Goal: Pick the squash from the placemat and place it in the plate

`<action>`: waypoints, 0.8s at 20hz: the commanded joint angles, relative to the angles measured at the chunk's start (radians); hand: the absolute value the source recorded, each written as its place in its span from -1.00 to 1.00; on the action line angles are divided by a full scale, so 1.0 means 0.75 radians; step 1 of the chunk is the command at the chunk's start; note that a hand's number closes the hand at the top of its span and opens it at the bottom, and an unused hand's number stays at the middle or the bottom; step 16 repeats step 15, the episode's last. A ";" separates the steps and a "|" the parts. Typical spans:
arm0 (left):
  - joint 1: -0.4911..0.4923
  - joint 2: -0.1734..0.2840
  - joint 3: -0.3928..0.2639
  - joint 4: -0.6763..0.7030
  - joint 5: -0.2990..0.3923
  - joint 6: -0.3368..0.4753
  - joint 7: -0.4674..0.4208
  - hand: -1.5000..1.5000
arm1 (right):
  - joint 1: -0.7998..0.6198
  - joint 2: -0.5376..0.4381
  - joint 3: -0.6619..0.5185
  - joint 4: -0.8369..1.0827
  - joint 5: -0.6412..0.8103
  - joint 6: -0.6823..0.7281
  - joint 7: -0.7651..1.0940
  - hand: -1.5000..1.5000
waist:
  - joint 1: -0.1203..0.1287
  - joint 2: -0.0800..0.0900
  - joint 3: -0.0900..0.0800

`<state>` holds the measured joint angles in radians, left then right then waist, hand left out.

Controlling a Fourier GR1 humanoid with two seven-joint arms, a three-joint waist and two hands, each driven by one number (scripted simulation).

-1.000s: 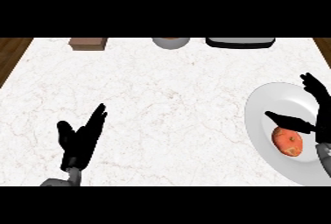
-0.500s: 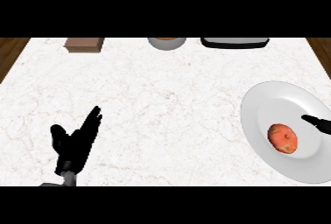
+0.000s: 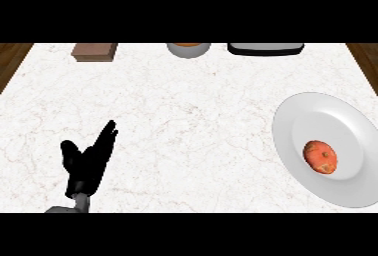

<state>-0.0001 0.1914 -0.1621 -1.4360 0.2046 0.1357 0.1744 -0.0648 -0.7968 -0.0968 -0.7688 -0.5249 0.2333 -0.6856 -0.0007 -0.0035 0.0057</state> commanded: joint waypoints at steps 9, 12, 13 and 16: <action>0.067 -0.026 0.019 0.004 -0.035 -0.040 -0.001 0.00 | 0.228 -0.046 -0.039 0.156 0.230 0.156 -0.359 -1.00 | -0.002 0.004 -0.007; 0.009 -0.012 0.046 -0.056 -0.003 -0.041 0.145 0.00 | 0.314 -0.023 -0.049 0.100 0.242 0.133 -0.391 -1.00 | -0.007 0.003 -0.008; 0.061 -0.045 0.024 0.004 -0.056 -0.050 0.010 0.00 | 0.272 0.004 -0.060 0.063 0.251 0.096 -0.321 -1.00 | -0.003 0.004 -0.008; 0.010 -0.023 0.059 -0.029 -0.032 -0.063 0.087 0.00 | 0.276 -0.078 -0.103 0.172 0.262 0.196 -0.384 -1.00 | -0.003 0.004 -0.007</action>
